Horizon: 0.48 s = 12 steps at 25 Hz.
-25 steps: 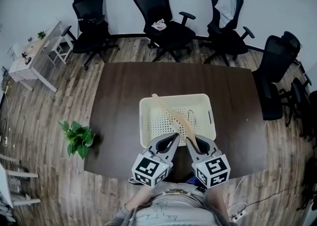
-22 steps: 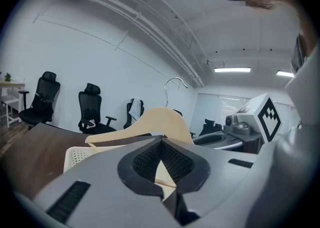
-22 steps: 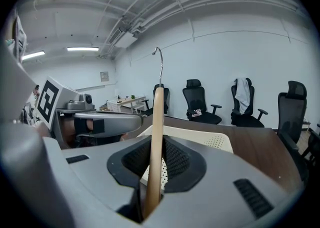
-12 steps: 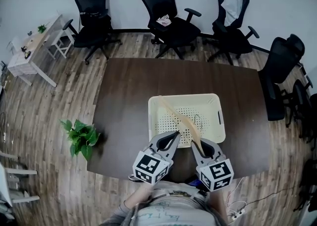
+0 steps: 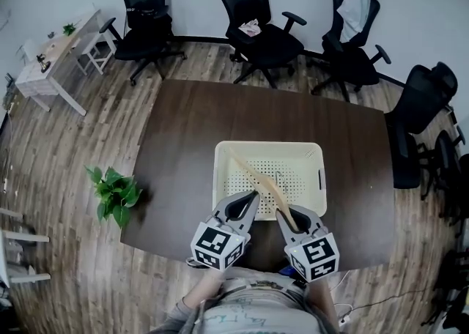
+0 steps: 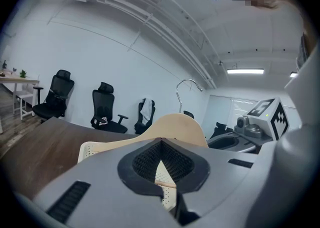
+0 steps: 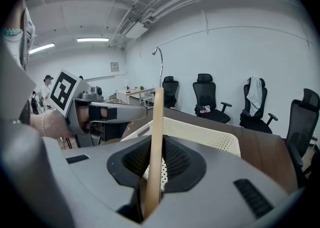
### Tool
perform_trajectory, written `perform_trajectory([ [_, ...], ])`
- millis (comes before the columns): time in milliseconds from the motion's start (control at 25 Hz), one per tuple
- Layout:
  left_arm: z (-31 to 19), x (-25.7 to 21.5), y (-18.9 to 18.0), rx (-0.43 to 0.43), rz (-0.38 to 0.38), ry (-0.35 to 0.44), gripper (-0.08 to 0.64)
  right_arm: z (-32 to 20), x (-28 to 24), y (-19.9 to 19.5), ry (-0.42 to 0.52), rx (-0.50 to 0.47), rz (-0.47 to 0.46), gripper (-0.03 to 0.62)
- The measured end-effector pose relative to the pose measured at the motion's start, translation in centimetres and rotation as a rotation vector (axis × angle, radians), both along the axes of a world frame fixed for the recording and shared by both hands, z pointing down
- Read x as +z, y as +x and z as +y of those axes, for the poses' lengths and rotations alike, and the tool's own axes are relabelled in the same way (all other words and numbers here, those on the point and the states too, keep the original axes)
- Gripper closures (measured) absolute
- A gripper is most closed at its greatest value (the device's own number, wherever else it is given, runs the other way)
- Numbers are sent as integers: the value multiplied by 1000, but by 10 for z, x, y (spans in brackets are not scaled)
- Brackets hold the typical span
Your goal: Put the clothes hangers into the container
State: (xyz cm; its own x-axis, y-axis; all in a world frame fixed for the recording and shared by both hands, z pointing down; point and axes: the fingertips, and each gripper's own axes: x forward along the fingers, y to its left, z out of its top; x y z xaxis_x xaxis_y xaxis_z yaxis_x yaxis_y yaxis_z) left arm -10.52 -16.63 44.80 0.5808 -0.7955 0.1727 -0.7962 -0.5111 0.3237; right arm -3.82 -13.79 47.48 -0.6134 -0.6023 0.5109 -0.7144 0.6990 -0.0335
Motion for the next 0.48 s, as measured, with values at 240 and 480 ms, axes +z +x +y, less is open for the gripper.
perform_trajectory([
  [240,-2,5,1,-47,-4,-16,549,-5,4,5,-11,-42,20,532],
  [480,-4,12,-1,-66,-6,-28,549,-8,10,4,-28,-71,31,532],
])
